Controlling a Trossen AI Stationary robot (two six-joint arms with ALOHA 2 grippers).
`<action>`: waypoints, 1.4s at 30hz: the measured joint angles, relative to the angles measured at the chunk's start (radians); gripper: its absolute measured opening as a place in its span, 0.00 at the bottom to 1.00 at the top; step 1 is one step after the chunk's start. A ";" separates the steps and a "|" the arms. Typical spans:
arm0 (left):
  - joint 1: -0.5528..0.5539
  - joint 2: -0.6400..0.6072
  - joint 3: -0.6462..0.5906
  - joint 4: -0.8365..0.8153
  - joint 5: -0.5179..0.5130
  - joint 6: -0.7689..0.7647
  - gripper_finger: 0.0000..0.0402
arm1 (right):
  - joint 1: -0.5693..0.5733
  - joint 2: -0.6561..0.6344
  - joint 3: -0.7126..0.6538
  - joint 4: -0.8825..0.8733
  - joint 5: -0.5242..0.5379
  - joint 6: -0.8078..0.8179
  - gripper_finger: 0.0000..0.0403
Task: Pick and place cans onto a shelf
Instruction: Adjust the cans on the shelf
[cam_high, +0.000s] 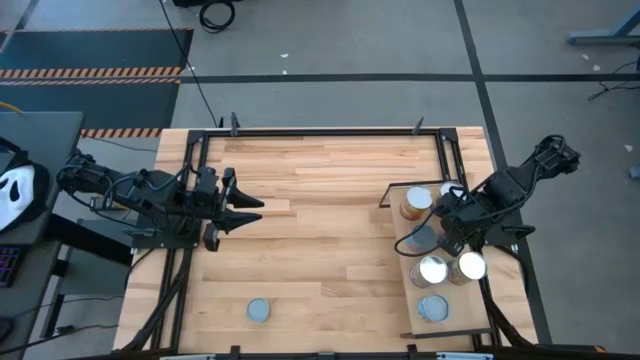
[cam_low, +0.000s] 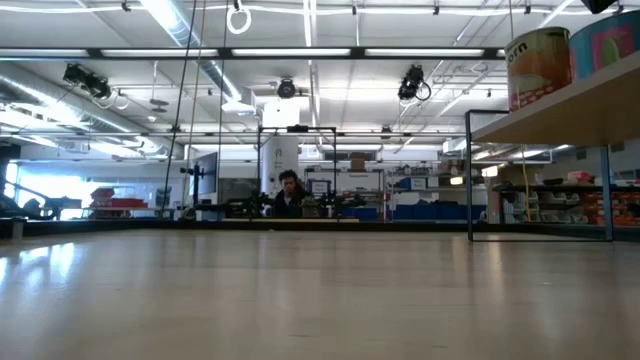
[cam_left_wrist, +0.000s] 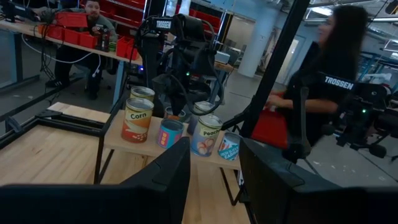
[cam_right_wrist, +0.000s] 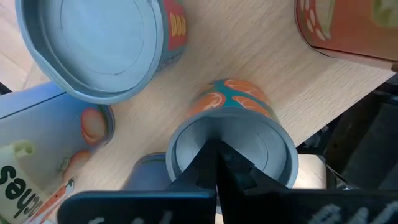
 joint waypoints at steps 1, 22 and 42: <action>0.000 0.000 0.000 0.000 0.000 0.000 0.36 | -0.001 0.000 -0.001 0.000 0.000 0.001 0.01; 0.000 0.000 0.000 0.000 0.006 0.001 0.36 | -0.002 0.001 0.062 -0.016 0.054 0.069 0.00; 0.000 0.000 0.000 -0.001 0.038 0.000 0.36 | -0.003 -0.011 0.013 -0.016 0.033 0.069 0.00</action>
